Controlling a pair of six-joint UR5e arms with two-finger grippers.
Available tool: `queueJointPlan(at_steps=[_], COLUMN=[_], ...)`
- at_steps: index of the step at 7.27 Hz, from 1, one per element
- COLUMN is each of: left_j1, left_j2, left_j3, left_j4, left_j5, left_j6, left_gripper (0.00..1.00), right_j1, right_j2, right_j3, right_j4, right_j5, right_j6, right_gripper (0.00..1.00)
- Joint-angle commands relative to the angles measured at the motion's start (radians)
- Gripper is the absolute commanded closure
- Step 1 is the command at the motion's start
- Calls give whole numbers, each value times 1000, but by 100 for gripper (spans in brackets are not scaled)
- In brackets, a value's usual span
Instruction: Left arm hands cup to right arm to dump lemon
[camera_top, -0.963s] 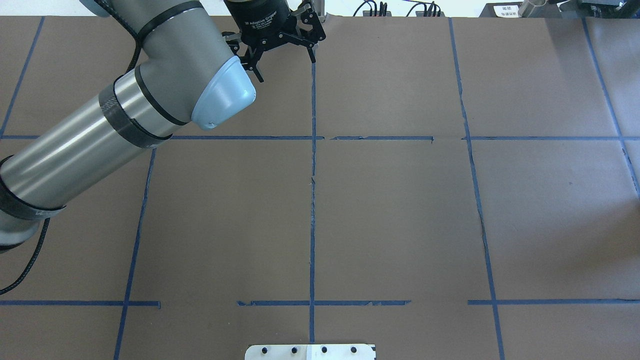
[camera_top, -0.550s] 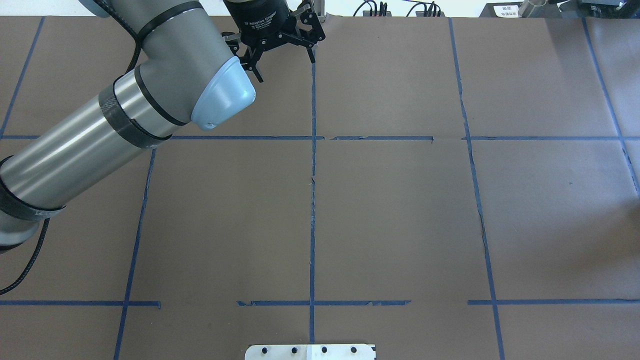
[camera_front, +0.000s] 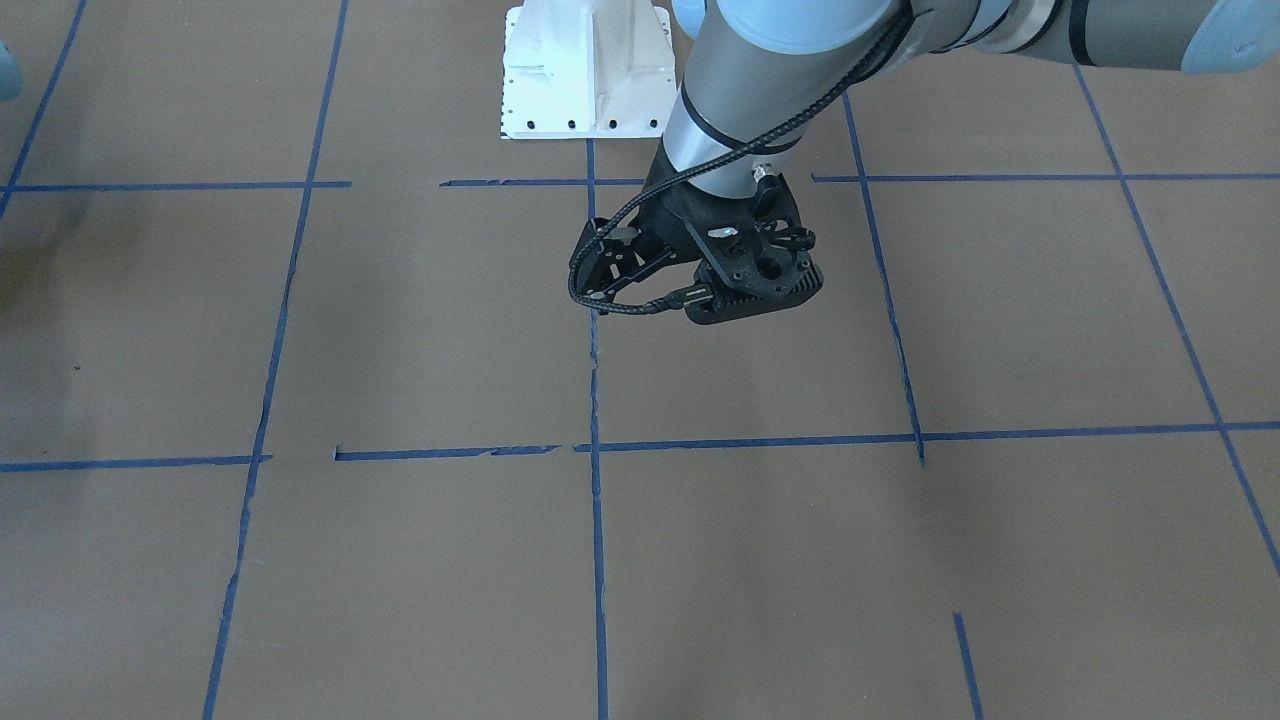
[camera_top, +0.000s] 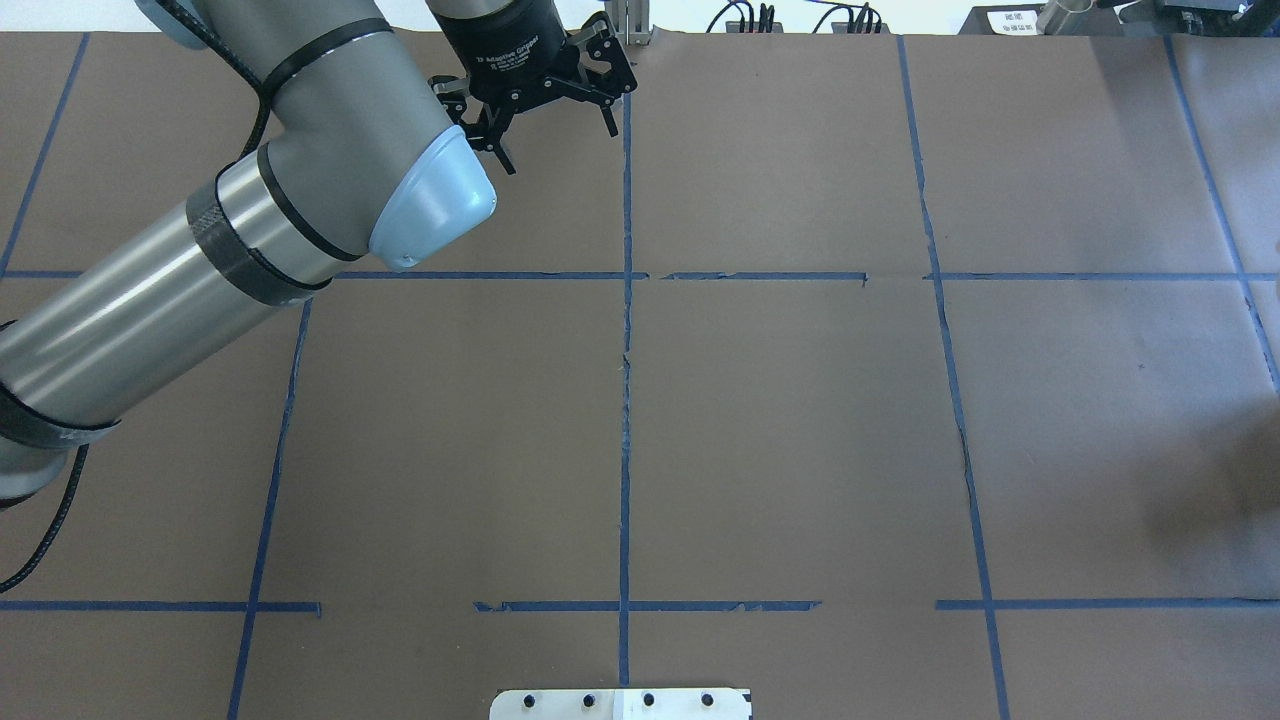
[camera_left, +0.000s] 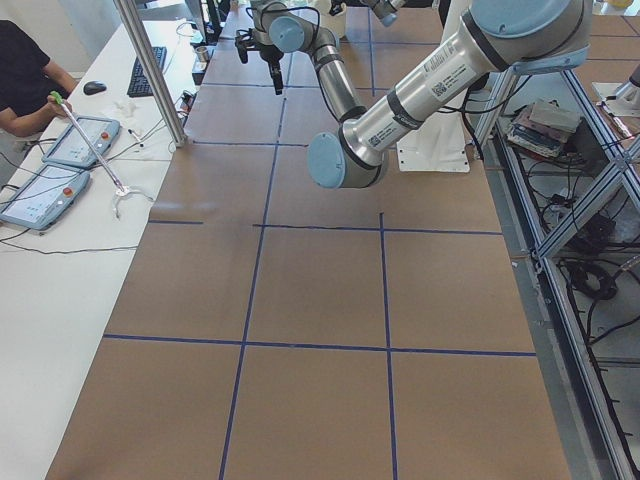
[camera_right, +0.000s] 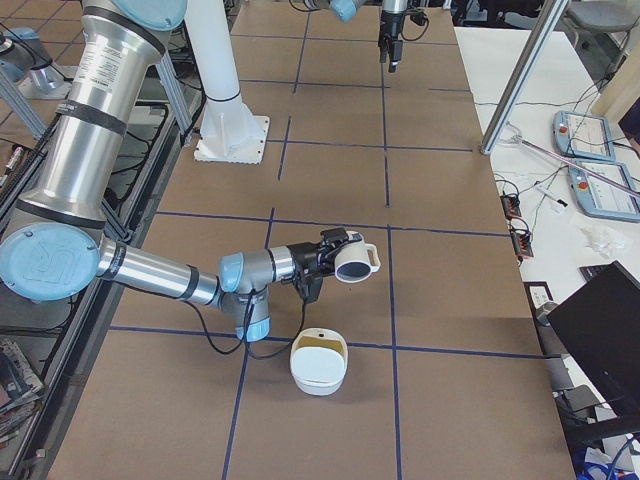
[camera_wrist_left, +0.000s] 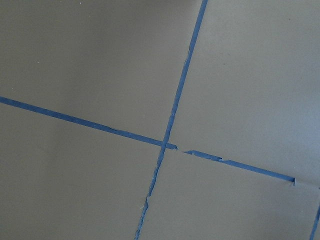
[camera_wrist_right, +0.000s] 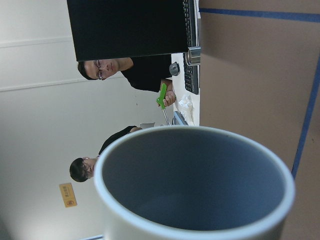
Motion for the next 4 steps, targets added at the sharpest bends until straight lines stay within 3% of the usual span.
queueJointPlan(at_steps=[1,3,4], left_j1=[1,2,2], left_j2=[0,-3,-5], left_j3=[-3,0,3], left_j4=[-2,-4,-5], left_j5=[-1,-1,-1], left_j6=[-3,-3,-3], left_gripper=[0,0,0], right_j1=[-4,-44,-102], right_j2=[109,295,422], right_j3=[217,222,216], right_j4=[-446,-644,-762], right_j5=[-3,-26,-87], right_j6=[-359,-664,-726], right_gripper=[78,78,78])
